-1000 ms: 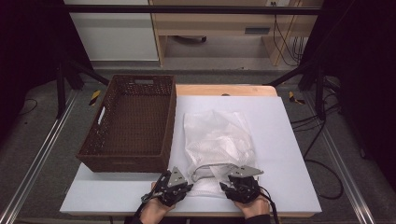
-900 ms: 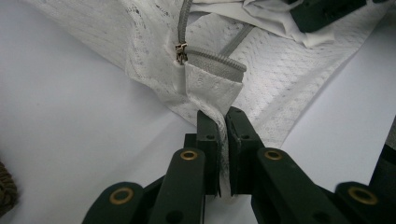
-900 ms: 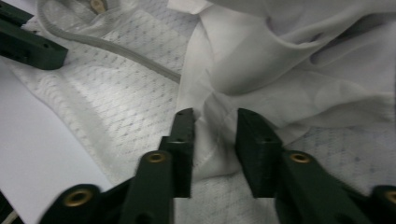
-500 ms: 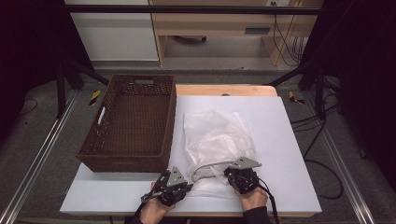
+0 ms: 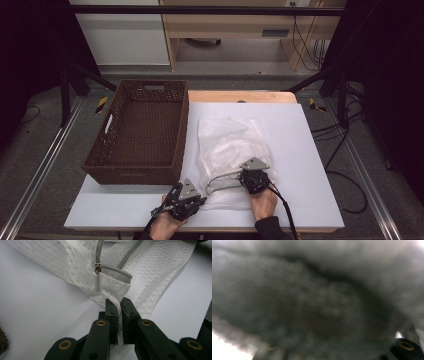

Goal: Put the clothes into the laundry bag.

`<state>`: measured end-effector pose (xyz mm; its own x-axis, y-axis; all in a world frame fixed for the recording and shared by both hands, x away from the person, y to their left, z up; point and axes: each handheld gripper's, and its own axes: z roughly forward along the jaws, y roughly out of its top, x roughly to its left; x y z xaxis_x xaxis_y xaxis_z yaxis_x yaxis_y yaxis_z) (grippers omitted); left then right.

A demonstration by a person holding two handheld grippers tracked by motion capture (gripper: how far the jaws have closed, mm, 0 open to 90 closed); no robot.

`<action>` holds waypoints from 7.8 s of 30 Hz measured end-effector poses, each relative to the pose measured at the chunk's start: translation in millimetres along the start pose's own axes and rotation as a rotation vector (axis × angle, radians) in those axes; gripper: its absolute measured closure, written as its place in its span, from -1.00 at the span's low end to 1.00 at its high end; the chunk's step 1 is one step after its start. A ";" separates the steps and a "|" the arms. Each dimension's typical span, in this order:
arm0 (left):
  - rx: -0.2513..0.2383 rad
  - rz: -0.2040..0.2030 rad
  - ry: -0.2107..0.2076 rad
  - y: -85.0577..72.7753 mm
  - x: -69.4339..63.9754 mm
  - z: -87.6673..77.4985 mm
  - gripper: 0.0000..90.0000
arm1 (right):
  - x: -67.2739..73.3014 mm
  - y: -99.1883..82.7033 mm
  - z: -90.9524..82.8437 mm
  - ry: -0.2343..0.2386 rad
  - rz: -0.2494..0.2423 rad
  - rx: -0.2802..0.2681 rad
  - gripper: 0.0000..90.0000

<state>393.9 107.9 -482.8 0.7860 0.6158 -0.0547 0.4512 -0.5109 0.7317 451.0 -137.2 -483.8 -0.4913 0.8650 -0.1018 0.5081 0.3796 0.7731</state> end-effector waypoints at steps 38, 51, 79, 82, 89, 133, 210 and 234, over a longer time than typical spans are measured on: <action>0.005 0.000 0.000 0.7 0.3 -0.1 0.86 | -5.8 1.1 1.7 0.053 0.027 0.025 0.96; 0.004 -0.003 0.000 0.6 0.5 -0.1 0.85 | -4.5 -2.9 -22.9 0.077 0.045 -0.032 0.45; 0.007 -0.025 0.002 1.0 0.1 -1.1 0.88 | -17.9 13.5 9.4 0.006 0.045 -0.065 0.91; -0.001 -0.042 -0.005 1.1 0.8 -0.5 0.85 | -14.1 12.7 -0.9 0.038 0.054 -0.059 0.71; -0.009 -0.049 0.007 4.7 -1.6 -3.9 0.63 | -10.2 -3.1 -38.0 0.135 0.050 -0.067 0.46; 0.017 -0.092 0.093 5.0 -2.3 -8.5 0.77 | -65.3 -59.5 -75.0 -0.005 0.173 0.102 0.74; 0.013 -0.108 0.190 42.0 17.0 12.5 0.37 | -82.9 -59.1 -64.2 0.015 0.220 0.033 0.47; 0.080 0.006 0.377 38.3 20.3 6.5 0.96 | -76.5 -61.7 -82.0 0.007 0.195 0.057 0.96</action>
<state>429.8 96.9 -460.3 0.5844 0.7827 0.2141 0.4903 -0.5509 0.6754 399.2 -253.7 -472.4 -0.3841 0.9219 0.0506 0.6333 0.2232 0.7410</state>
